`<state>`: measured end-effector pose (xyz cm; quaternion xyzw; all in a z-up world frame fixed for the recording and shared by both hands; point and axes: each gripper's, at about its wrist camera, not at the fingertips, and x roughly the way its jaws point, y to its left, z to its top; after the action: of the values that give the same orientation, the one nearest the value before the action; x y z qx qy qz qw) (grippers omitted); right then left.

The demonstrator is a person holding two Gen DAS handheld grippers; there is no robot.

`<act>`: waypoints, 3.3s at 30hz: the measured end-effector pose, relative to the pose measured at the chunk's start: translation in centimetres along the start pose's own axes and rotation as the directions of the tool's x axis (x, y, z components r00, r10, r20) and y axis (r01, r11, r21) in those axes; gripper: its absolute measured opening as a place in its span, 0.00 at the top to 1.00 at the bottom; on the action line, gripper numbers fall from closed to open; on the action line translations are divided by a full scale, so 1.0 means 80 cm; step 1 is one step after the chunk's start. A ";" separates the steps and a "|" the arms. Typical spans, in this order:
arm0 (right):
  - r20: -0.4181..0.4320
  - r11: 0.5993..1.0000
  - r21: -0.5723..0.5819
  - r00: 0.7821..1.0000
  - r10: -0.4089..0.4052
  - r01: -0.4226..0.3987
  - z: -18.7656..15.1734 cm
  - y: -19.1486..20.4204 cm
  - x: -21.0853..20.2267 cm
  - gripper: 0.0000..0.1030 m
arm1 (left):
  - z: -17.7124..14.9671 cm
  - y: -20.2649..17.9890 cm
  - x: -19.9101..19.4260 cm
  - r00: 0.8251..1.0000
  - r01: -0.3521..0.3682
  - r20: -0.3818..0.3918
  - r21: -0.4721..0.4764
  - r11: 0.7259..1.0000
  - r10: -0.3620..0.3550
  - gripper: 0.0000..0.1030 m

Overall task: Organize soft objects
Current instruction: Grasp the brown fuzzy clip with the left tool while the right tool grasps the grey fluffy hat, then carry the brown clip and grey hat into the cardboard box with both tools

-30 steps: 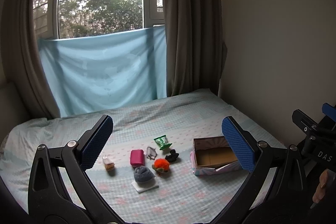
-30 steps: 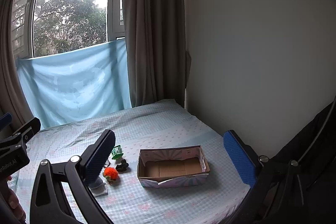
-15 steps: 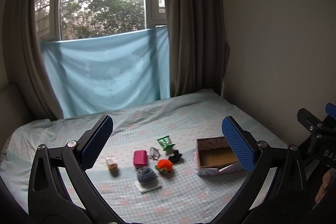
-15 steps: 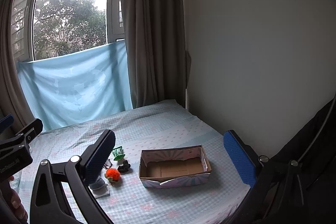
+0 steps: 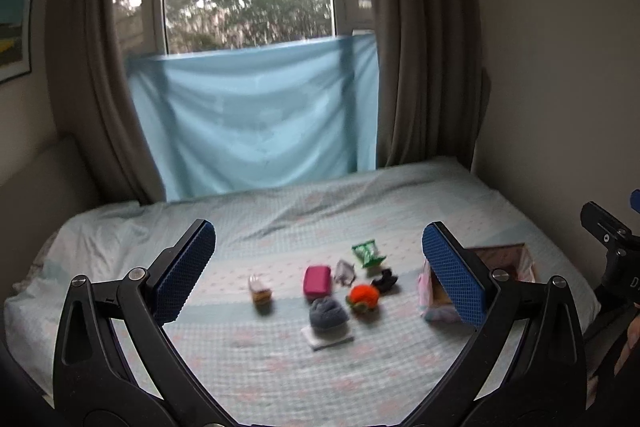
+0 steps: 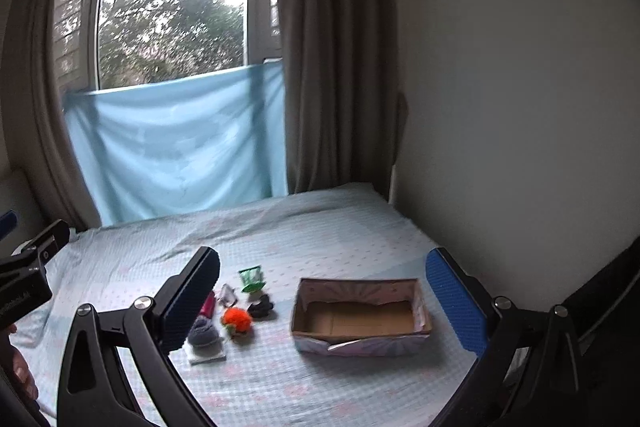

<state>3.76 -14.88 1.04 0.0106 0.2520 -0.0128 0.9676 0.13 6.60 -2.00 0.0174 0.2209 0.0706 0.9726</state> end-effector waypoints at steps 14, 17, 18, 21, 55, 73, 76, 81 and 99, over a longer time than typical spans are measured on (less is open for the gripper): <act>-0.137 0.996 0.087 0.990 0.013 -0.001 -0.057 0.178 0.083 0.00 | -0.042 0.194 0.141 0.983 0.056 -0.175 0.016 0.998 -0.053 0.00; -0.167 0.994 0.109 0.986 -0.004 0.023 -0.077 0.211 0.114 0.00 | -0.061 0.226 0.191 0.973 0.087 -0.219 0.038 0.996 -0.077 0.00; -0.176 0.993 0.112 0.984 -0.012 0.032 -0.083 0.220 0.125 0.00 | -0.067 0.232 0.206 0.970 0.094 -0.227 0.043 0.995 -0.082 0.00; -0.208 0.992 0.118 0.978 -0.028 0.054 -0.106 0.245 0.165 0.00 | -0.092 0.246 0.259 0.960 0.113 -0.264 0.056 0.992 -0.095 0.00; -0.496 0.994 0.034 0.865 -0.073 0.104 -0.346 0.337 0.516 0.24 | -0.359 0.208 0.662 0.825 0.073 -0.558 -0.052 0.996 -0.090 0.52; -0.474 0.997 0.039 0.880 -0.035 0.060 -0.305 0.334 0.487 0.53 | -0.311 0.227 0.608 0.848 0.095 -0.517 -0.072 0.993 -0.118 0.60; -0.449 0.998 0.039 0.893 -0.028 0.051 -0.284 0.336 0.470 0.53 | -0.285 0.231 0.588 0.858 0.095 -0.501 -0.067 0.993 -0.116 0.60; -0.410 0.998 0.053 0.912 -0.011 0.036 -0.240 0.332 0.434 0.53 | -0.238 0.232 0.548 0.878 0.099 -0.465 -0.064 0.993 -0.117 0.60; -0.279 0.989 0.133 0.960 -0.020 0.060 -0.109 0.212 0.283 0.53 | -0.094 0.119 0.379 0.921 0.208 -0.337 -0.006 0.978 -0.198 0.60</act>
<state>19.80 1.89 -17.42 0.0753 0.3836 -0.0486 0.9191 22.73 20.43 -21.10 -0.0033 0.3848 -0.0317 0.9224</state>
